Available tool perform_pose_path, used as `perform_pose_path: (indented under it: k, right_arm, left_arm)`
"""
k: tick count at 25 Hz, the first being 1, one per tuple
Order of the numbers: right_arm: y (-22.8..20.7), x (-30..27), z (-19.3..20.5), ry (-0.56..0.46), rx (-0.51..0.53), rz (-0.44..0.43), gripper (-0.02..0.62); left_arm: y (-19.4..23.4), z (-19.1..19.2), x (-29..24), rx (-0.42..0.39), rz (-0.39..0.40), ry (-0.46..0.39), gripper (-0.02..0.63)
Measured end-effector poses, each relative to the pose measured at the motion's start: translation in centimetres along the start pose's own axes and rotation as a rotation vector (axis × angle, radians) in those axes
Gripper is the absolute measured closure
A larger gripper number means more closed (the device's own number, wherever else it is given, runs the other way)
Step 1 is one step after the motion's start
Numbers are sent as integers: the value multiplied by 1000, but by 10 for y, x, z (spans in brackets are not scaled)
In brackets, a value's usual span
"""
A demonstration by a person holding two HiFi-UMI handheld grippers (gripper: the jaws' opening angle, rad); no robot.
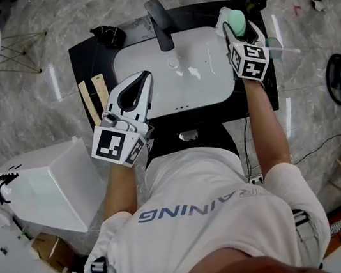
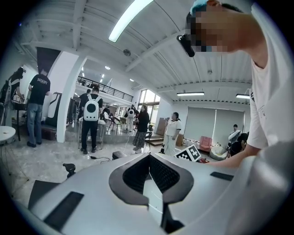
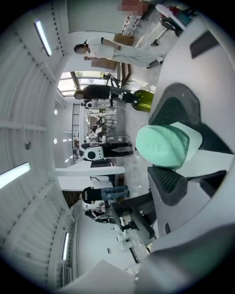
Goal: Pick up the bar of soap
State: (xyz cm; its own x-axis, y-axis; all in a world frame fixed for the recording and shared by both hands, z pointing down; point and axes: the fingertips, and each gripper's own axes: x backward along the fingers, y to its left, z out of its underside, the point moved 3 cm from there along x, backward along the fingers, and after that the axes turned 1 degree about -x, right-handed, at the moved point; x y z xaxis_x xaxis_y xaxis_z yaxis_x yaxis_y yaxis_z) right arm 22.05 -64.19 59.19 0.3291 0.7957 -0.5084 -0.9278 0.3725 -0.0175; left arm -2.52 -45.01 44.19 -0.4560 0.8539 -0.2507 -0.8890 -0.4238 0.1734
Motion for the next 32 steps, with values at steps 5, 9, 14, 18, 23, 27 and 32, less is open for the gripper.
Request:
perform_pose_path:
  k: [5,9,14,18,23,27,32]
  right_arm:
    - [16,55,-40,-120,18,-45,301]
    - [30,107,-77,-228,26,-91,301]
    - [43,174,-114,-349,30,-126,301]
    - [53,228,-138,-439,53,-135,301]
    - [61,275,-158,-532,77,-142,301]
    - [64,299,-169,-575,90,-137,301]
    - [69,309,-172,-583,115,-130,301]
  left_arm:
    - [-6,-13,7,-19,7,-29,597]
    - [-14,-26,14,-53,25,-62,597]
    - [-30,-44,21,-106,61,-101,597]
    - [-38,-58,28,-117,85,-132,597]
    - [-48,-70,36,-128,110,-157,597]
    - [-53,-81,41,-136,124,-176,597]
    - [-51,-90,48,-147,118,-191,597]
